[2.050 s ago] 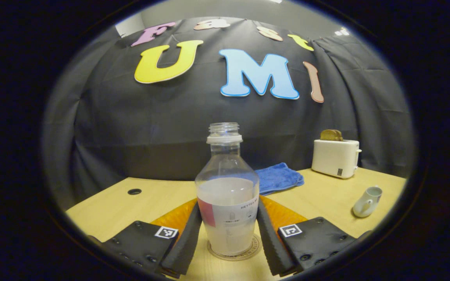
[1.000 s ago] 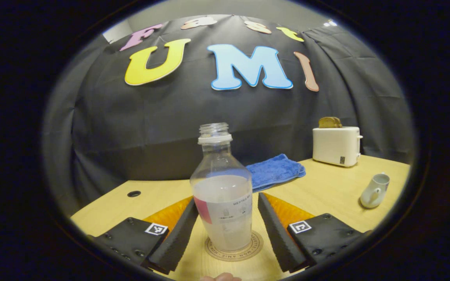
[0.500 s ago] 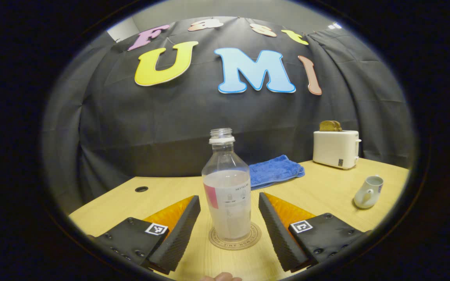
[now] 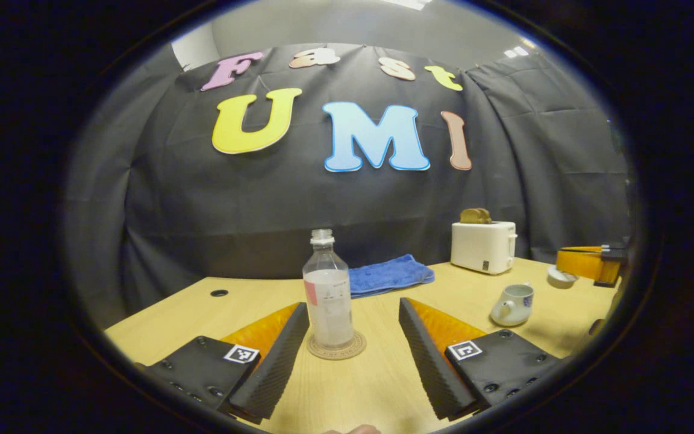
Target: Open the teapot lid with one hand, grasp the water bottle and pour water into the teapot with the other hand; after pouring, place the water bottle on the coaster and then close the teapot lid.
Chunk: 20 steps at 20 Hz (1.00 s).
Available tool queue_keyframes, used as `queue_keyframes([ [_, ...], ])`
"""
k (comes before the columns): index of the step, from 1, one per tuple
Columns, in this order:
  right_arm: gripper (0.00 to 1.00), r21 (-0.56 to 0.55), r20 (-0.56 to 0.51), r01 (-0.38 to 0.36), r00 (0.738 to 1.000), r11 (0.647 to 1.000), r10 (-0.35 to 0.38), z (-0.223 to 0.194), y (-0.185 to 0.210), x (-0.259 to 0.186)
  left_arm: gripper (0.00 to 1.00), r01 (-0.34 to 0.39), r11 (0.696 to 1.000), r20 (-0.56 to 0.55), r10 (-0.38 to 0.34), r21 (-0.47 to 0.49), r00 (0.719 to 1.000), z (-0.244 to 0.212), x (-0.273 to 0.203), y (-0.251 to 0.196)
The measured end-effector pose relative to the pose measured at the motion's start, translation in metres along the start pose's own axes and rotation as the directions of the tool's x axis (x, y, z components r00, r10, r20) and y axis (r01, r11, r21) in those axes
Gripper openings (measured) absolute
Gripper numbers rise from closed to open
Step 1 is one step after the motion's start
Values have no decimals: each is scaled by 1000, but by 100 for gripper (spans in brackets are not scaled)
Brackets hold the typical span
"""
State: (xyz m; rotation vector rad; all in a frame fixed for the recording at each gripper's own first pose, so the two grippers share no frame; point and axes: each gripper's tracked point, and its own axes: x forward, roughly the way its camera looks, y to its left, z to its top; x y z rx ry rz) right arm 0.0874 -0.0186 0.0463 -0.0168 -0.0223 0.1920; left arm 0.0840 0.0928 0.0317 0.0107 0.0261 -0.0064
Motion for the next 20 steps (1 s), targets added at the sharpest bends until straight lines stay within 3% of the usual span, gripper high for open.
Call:
queue_keyframes([
  [8,3,-25,-67,64,996,998,-66,-28,-13,62,100,42,999,34,-42,-10,999,3,-12,-5],
  [20,3,-24,-91,75,993,997,-76,-35,-12,66,100,44,998,43,-42,-43,998,0,-9,-1],
])
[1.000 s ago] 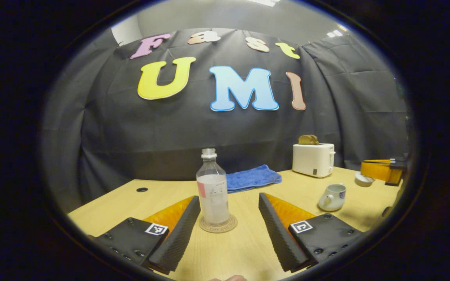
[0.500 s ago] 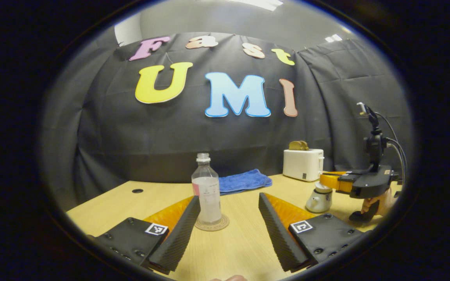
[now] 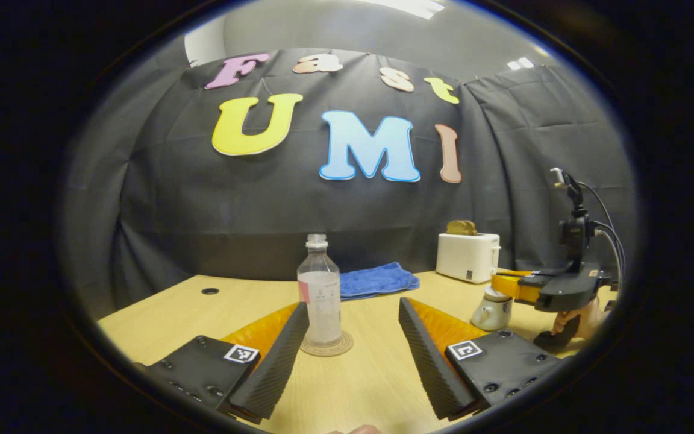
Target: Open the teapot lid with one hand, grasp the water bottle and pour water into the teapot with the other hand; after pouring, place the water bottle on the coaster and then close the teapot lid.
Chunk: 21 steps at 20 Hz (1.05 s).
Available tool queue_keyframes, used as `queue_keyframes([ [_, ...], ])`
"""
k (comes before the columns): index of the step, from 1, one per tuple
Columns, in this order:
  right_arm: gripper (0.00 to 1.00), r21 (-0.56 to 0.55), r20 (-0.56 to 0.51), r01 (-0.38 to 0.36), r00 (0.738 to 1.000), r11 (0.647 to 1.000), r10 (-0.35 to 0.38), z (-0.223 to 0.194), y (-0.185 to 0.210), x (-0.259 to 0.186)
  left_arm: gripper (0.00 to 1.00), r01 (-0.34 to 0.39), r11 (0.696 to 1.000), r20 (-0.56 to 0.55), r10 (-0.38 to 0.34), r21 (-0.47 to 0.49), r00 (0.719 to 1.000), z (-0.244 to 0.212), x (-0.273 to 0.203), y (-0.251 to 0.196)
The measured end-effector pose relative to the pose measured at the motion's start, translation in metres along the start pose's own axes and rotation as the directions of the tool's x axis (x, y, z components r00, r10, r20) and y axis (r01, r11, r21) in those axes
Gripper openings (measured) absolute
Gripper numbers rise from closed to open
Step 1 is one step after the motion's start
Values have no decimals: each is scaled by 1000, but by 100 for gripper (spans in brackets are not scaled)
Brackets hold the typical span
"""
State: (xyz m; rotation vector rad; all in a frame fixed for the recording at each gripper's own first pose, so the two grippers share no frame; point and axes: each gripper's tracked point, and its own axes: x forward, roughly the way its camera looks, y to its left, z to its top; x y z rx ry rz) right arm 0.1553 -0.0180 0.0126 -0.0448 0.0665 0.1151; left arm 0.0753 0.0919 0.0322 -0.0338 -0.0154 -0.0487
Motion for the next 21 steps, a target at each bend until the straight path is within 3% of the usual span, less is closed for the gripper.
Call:
queue_keyframes([
  [6,3,24,-45,6,999,1000,-5,-15,-1,3,100,-7,1000,0,7,9,1000,-1,-3,-1],
  [9,8,5,-29,16,999,1000,-16,-7,-1,-1,100,-11,1000,3,11,5,1000,0,-4,-1],
  [12,27,-18,38,50,998,999,-49,18,-8,-12,100,-15,1000,2,15,-1,1000,-2,-6,-4],
  [13,27,-31,60,62,996,998,-60,25,-8,-19,100,-19,1000,-1,19,-2,1000,-3,-7,-5],
  [14,36,-42,72,66,995,997,-63,31,-7,-27,100,-22,1000,-4,22,-5,1000,-3,-8,-7],
  [15,38,-50,71,63,996,997,-59,30,-4,-35,100,-28,1000,-4,28,-11,1000,-5,-9,-11],
  [20,70,-11,32,-70,997,998,70,15,46,-93,100,-26,999,3,26,-30,1000,-9,-17,-44],
  [21,71,-21,31,-67,997,998,67,11,50,-102,100,-33,999,3,33,-29,999,-11,-20,-50],
])
